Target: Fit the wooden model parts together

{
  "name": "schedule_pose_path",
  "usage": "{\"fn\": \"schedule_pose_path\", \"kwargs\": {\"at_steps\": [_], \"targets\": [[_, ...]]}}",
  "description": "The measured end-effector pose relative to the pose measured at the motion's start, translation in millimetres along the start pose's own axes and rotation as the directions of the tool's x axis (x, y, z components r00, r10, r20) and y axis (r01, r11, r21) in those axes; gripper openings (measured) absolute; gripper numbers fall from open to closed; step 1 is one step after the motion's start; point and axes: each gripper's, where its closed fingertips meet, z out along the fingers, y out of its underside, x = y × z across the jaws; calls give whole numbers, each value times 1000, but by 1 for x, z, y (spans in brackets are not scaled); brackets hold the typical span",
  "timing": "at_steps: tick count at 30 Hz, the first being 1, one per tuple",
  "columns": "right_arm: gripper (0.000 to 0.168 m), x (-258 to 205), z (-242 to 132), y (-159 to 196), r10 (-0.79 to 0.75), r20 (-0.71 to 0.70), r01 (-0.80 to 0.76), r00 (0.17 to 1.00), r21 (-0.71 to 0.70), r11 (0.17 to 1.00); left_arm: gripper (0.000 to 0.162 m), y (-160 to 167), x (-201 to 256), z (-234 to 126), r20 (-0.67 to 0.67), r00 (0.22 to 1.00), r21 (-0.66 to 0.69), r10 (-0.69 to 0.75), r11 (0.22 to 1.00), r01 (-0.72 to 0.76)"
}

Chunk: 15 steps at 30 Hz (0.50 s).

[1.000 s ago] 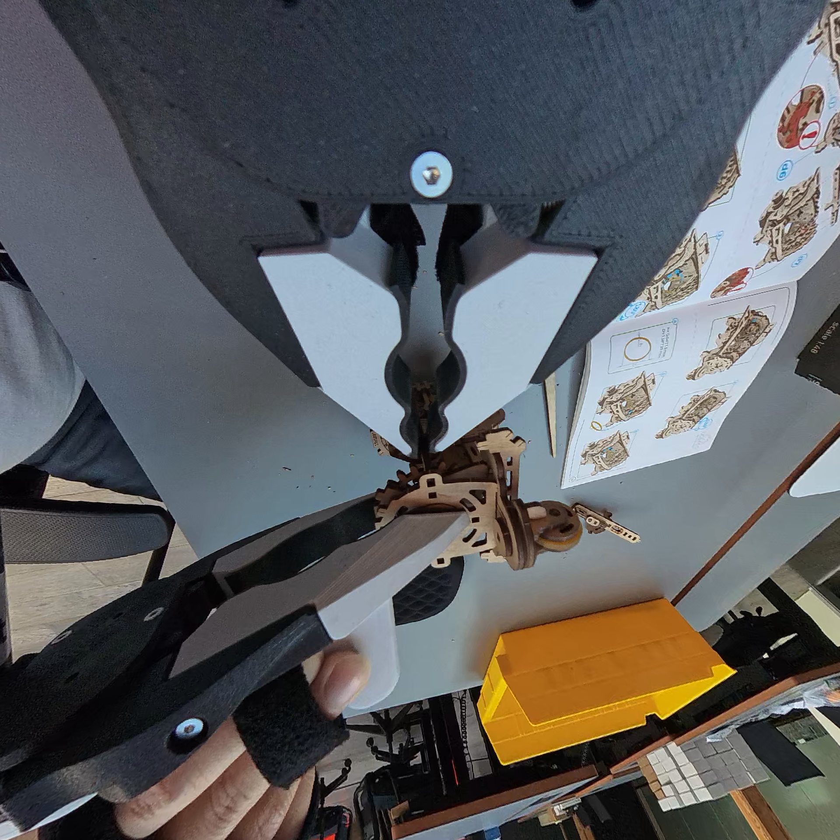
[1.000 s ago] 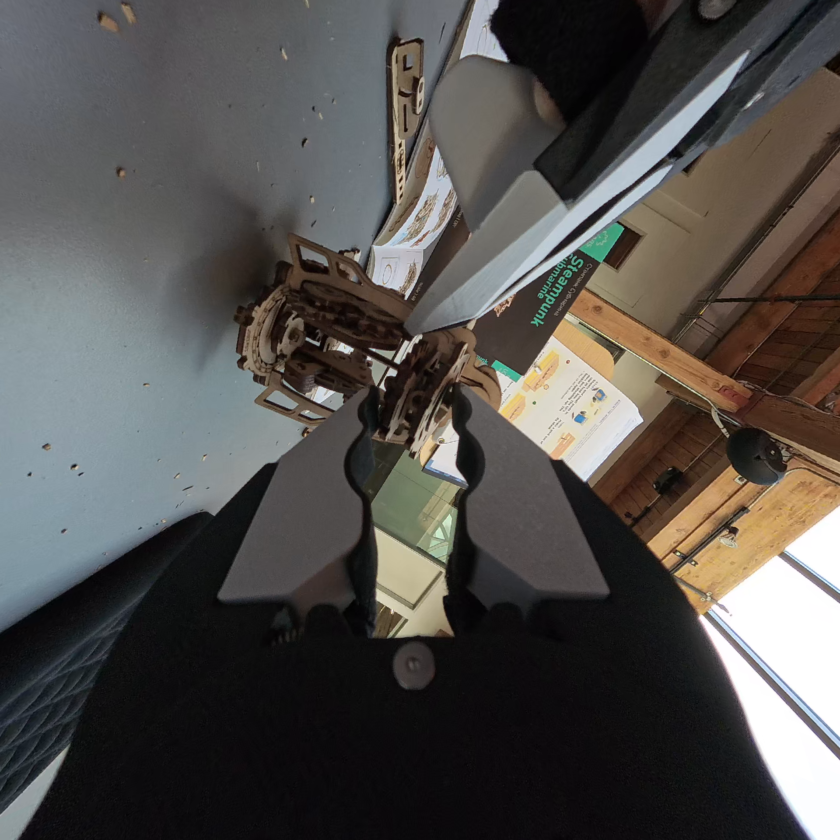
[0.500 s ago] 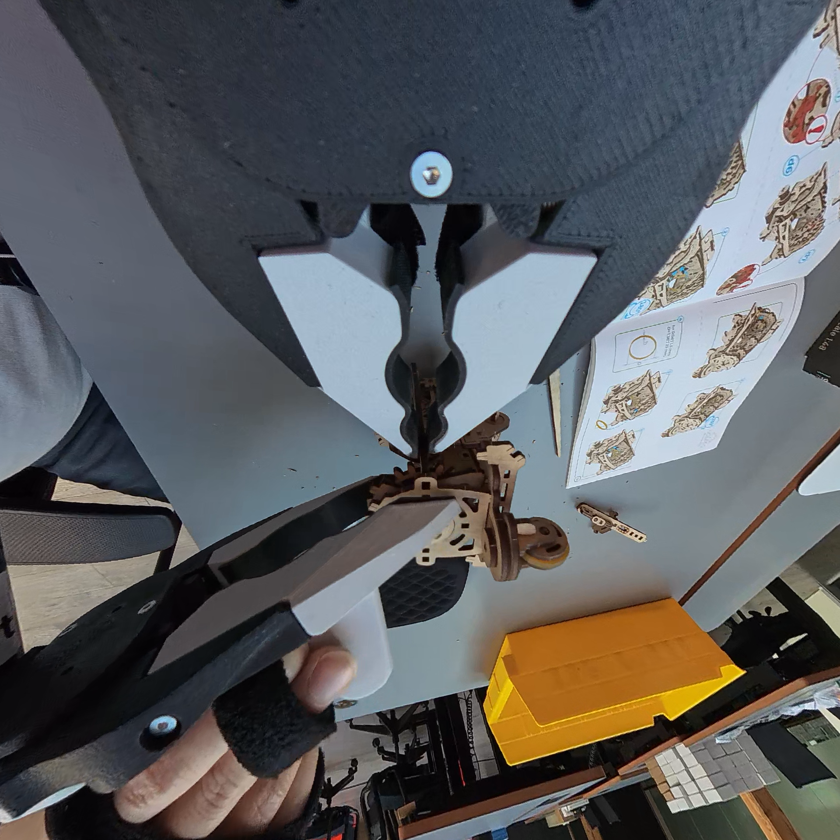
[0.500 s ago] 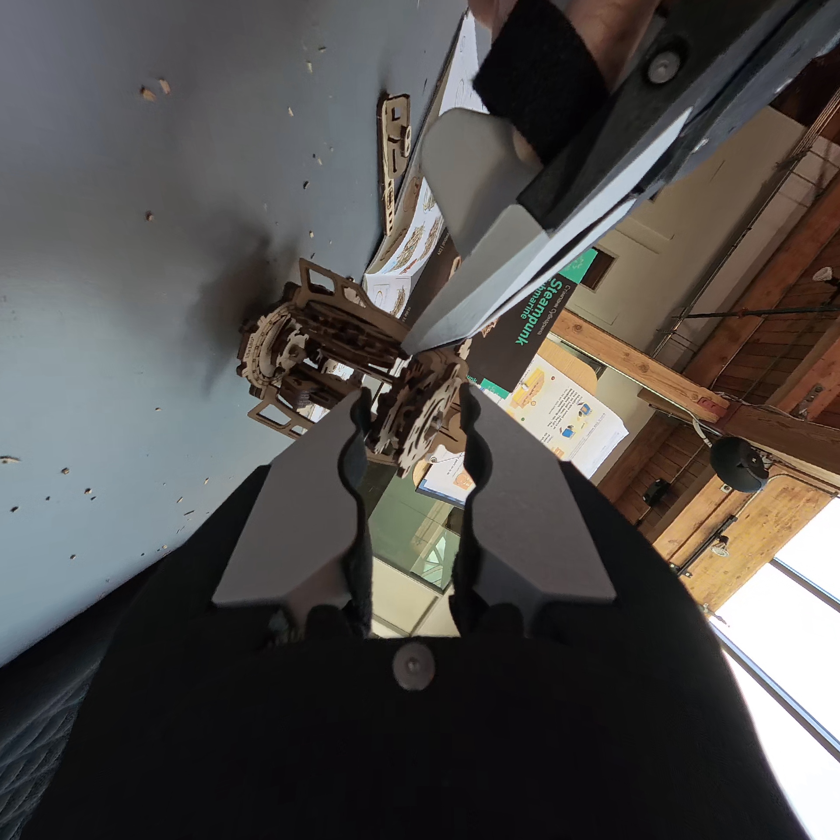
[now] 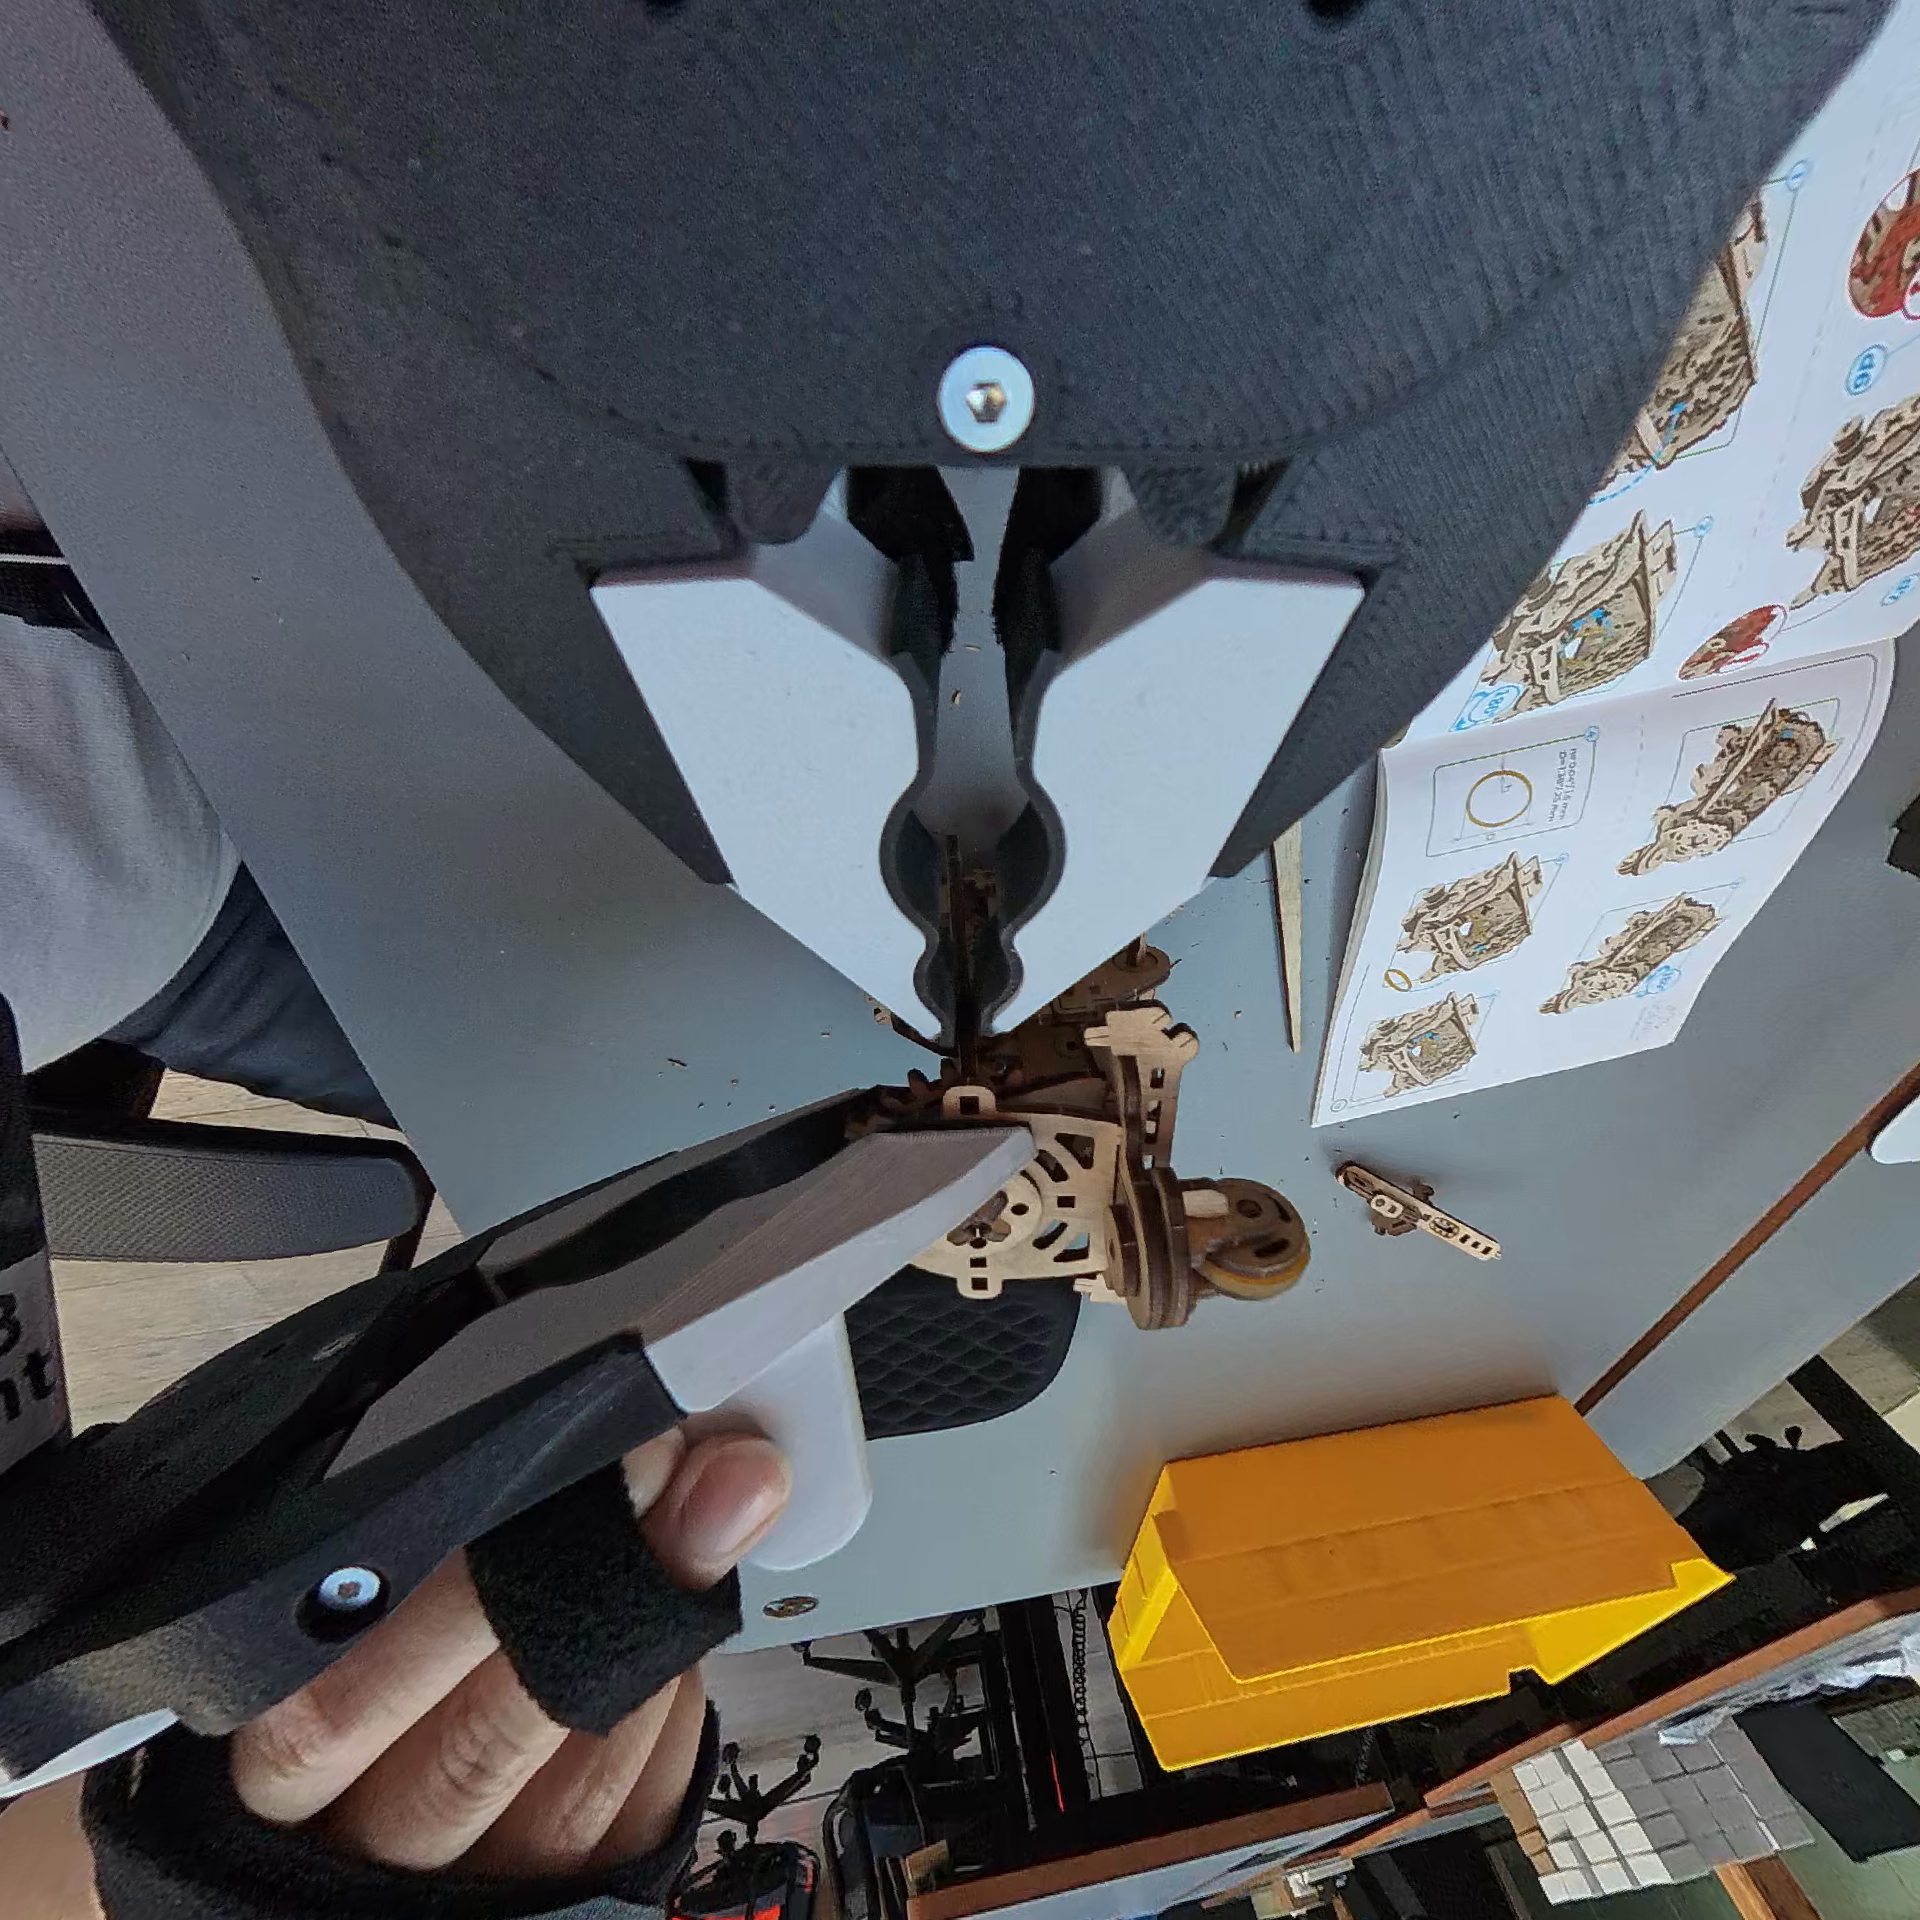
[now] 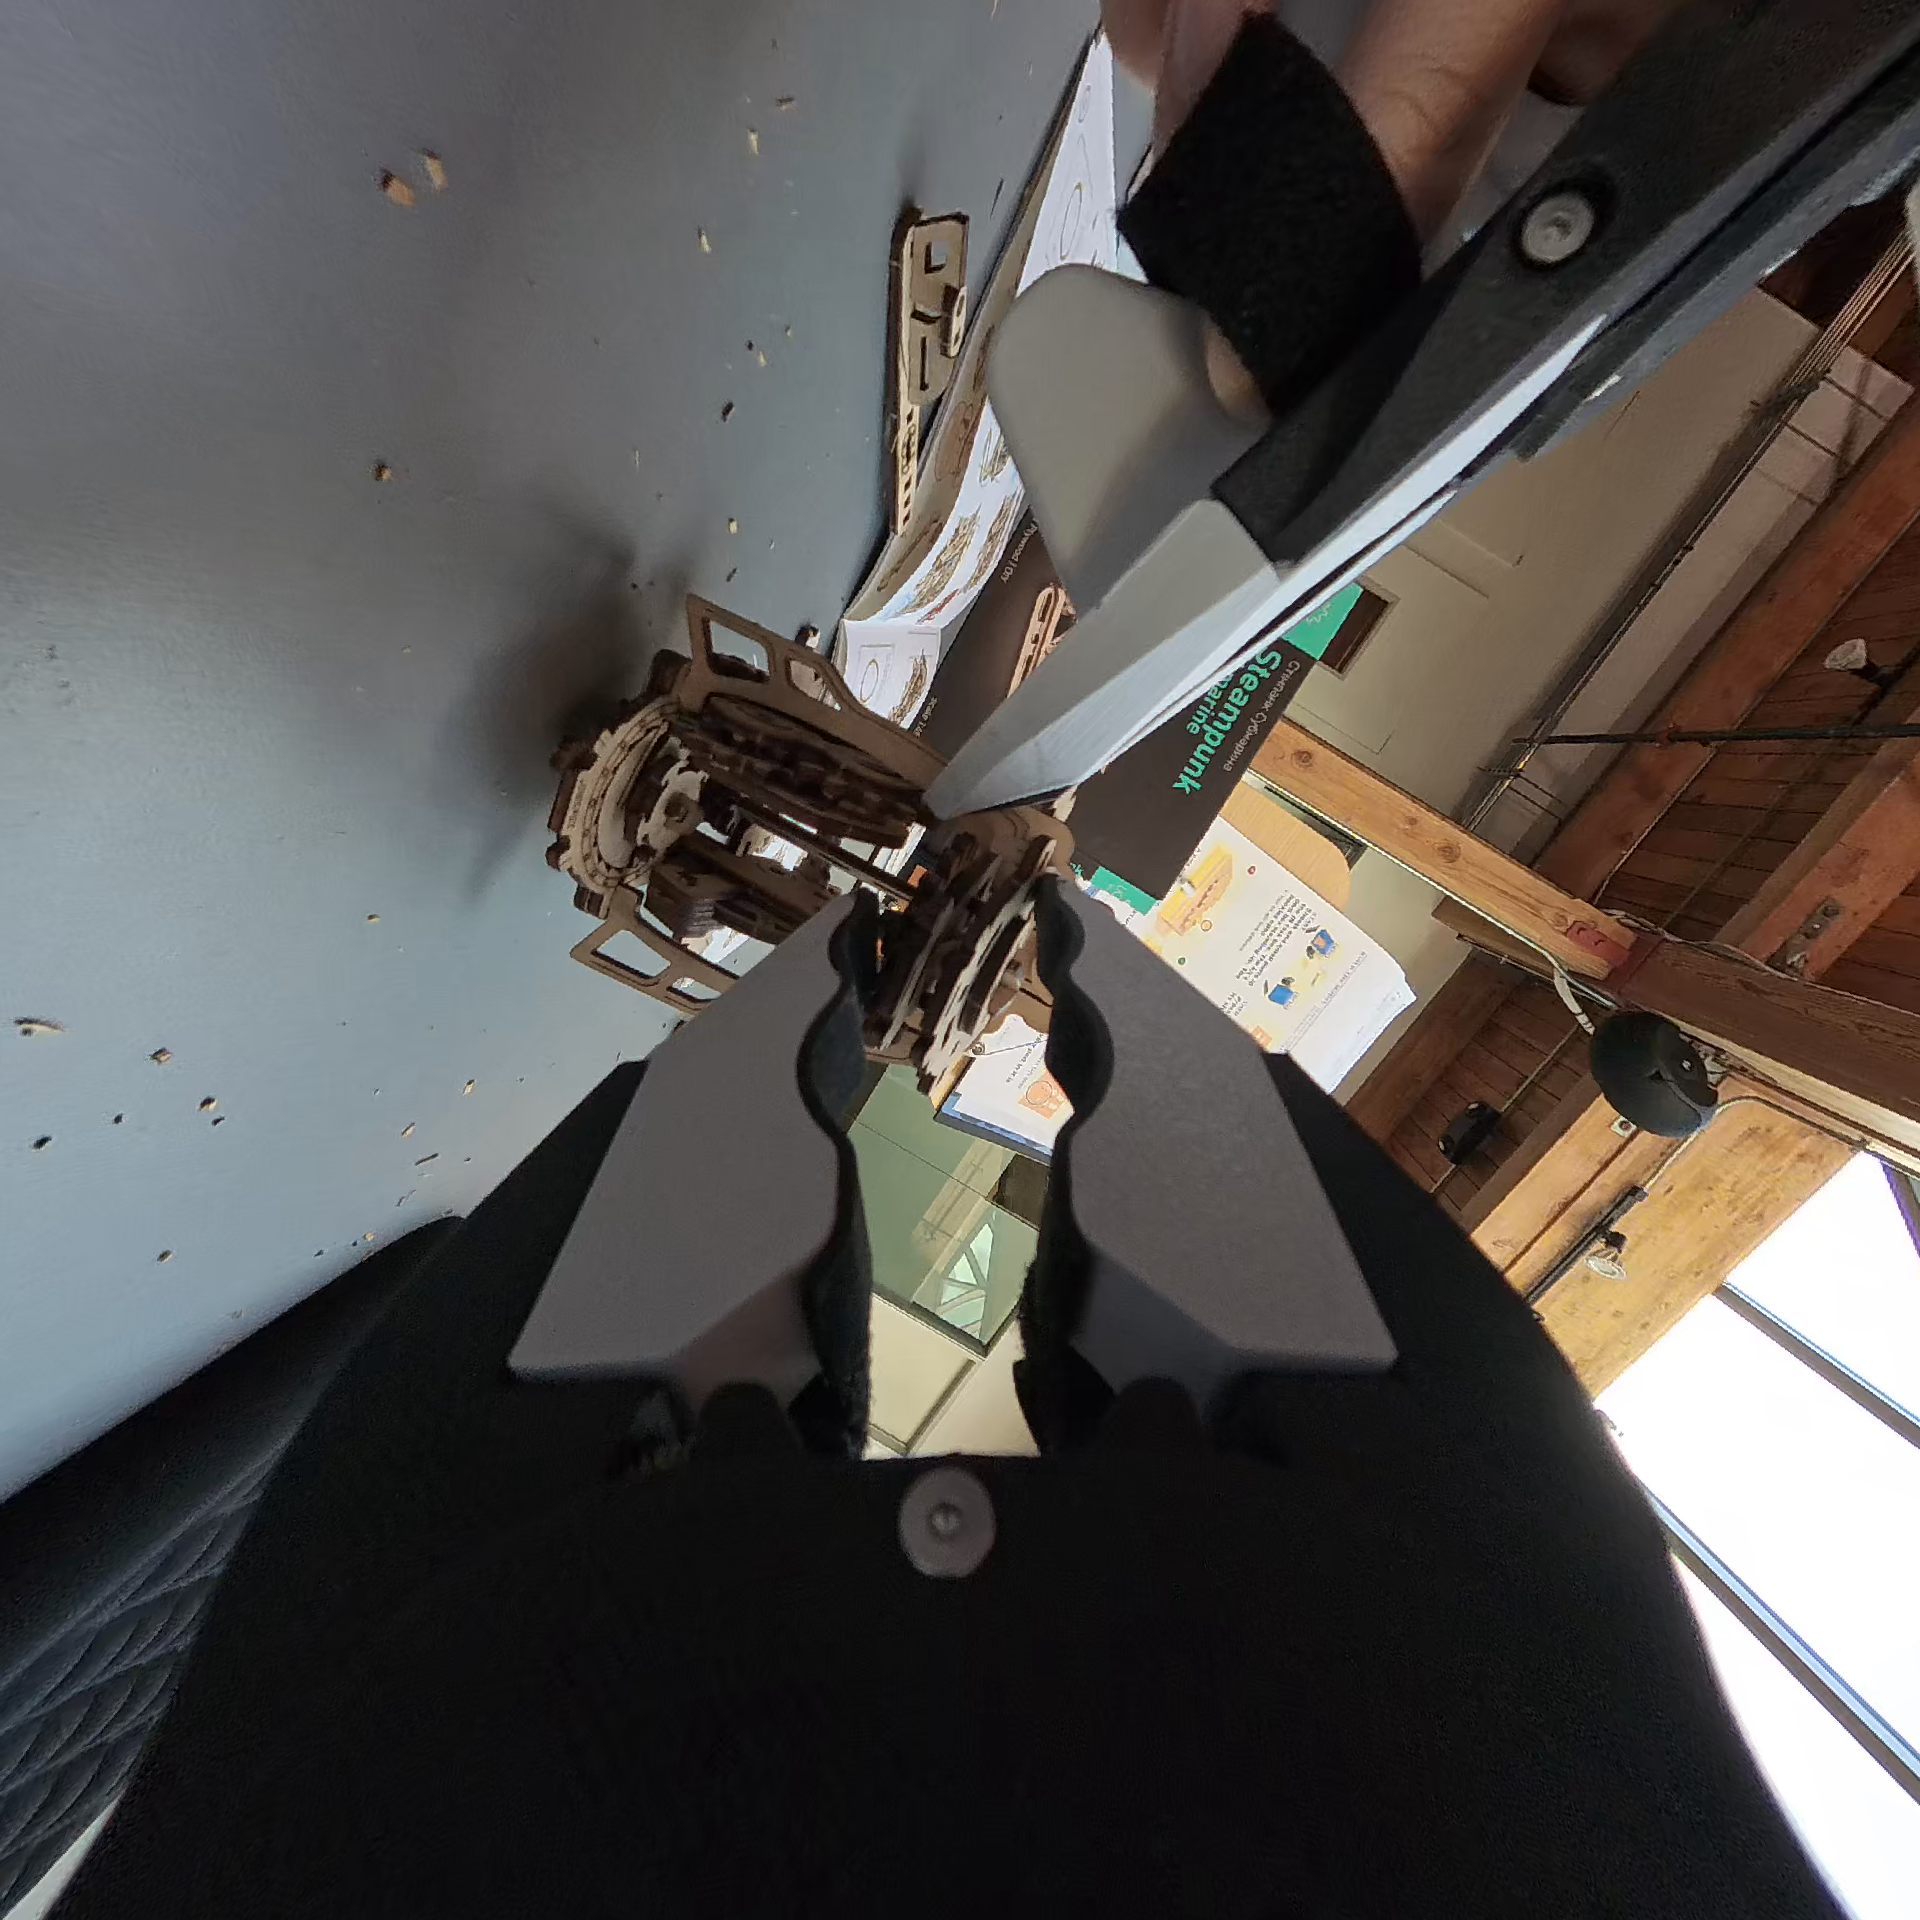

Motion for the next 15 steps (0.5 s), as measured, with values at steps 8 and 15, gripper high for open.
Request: {"fn": "schedule_pose_path", "kwargs": {"at_steps": [8,15], "targets": [[31,0,0,1,56,11,-56,998,10,998,0,0,-1,0,-4,1000,3,-3,1000,3],[32,2,-3,1,189,53,-191,981,47,980,0,0,-3,0,2,1000,5,-7,1000,7]]}}
